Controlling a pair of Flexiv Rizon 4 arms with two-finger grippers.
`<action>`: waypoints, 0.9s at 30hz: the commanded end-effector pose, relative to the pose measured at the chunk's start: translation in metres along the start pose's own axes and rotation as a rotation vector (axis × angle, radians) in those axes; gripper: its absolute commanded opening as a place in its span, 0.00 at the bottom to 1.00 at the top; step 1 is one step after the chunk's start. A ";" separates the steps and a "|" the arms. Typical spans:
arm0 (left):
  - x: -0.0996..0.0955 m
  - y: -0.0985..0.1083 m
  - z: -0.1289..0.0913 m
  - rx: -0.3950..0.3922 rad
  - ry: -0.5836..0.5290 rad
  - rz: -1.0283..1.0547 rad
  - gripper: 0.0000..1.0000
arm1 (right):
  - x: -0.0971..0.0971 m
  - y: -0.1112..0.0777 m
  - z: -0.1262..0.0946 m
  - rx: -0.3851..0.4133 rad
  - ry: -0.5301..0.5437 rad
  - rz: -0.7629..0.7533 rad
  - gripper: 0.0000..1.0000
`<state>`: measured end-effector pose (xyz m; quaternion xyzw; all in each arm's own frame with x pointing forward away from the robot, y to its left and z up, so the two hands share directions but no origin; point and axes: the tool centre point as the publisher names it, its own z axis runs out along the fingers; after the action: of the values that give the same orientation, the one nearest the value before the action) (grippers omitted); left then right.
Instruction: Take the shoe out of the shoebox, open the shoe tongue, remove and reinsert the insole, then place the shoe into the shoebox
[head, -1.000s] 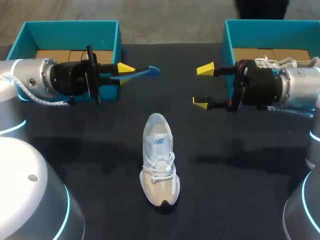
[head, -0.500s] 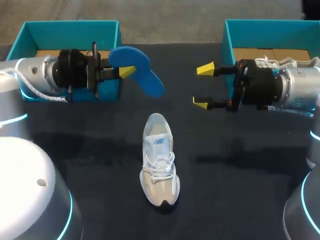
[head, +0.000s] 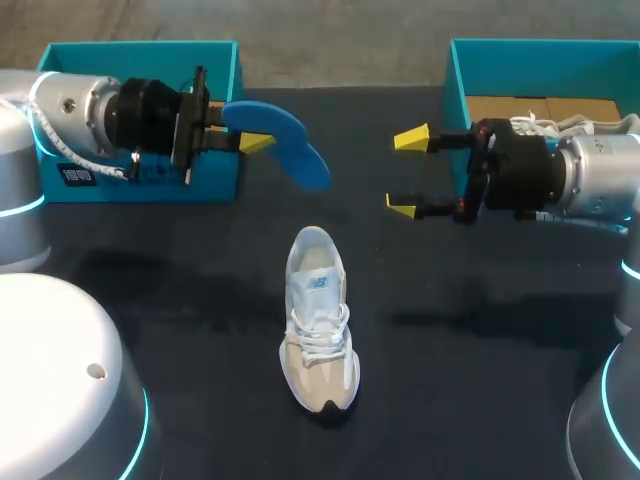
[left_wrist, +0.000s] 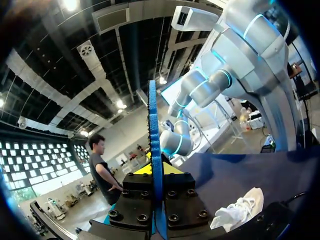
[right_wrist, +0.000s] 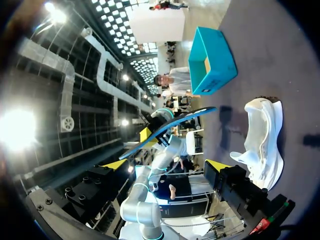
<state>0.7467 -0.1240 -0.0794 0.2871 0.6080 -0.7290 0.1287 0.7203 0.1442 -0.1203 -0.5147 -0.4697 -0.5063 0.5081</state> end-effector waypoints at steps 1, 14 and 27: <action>-0.001 0.002 0.000 0.002 0.007 0.000 0.00 | -0.001 0.000 0.002 -0.001 0.001 0.000 1.00; 0.006 -0.011 0.004 0.088 -0.191 -0.510 0.00 | -0.001 0.000 0.002 -0.001 0.001 0.000 1.00; -0.010 -0.019 0.000 0.135 -0.377 -1.059 0.00 | -0.001 0.000 0.002 -0.001 0.001 0.000 1.00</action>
<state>0.7495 -0.1210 -0.0635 0.0038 0.6082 -0.7911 -0.0655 0.7203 0.1441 -0.1210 -0.5141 -0.4691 -0.5073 0.5083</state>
